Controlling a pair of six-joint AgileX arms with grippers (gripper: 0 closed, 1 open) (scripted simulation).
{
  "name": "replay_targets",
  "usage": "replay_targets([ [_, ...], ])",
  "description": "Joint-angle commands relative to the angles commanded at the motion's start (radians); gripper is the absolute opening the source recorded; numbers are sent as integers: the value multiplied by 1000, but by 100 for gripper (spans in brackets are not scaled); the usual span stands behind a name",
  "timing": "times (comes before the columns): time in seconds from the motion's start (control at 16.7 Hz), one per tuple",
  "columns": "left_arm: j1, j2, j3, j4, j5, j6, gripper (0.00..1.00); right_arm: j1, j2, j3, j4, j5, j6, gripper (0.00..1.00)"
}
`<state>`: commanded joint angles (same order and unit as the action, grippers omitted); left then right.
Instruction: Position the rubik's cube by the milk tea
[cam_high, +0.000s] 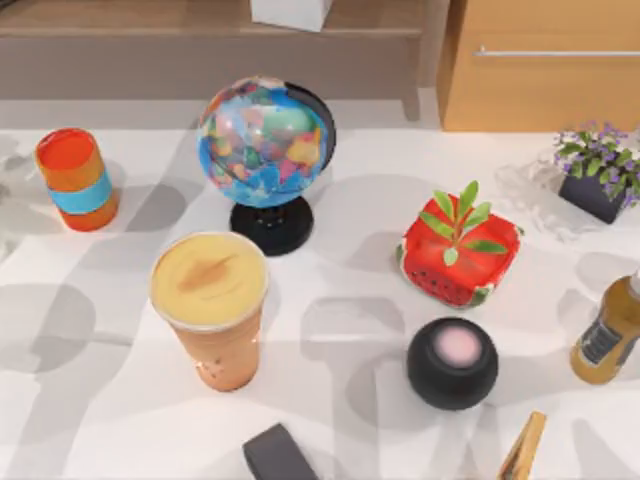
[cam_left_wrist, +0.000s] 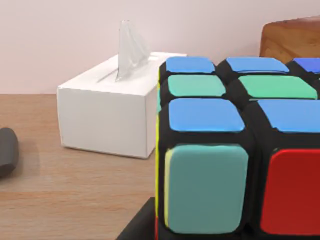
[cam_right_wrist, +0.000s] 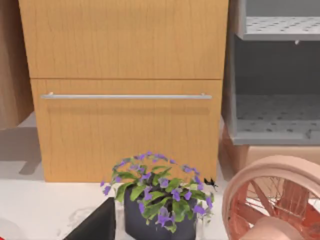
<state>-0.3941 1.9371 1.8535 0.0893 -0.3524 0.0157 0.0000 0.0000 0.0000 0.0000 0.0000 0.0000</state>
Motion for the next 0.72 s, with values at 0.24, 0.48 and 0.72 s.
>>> replay_targets([
  [0.24, -3, 0, 13, -10, -1, 2, 0, 0, 0, 0, 0, 0, 0, 100],
  [0.48, -3, 6, 52, -43, -1, 2, 0, 0, 0, 0, 0, 0, 0, 100],
  [0.72, -3, 1, 49, -43, 0, 3, 0, 0, 0, 0, 0, 0, 0, 100],
])
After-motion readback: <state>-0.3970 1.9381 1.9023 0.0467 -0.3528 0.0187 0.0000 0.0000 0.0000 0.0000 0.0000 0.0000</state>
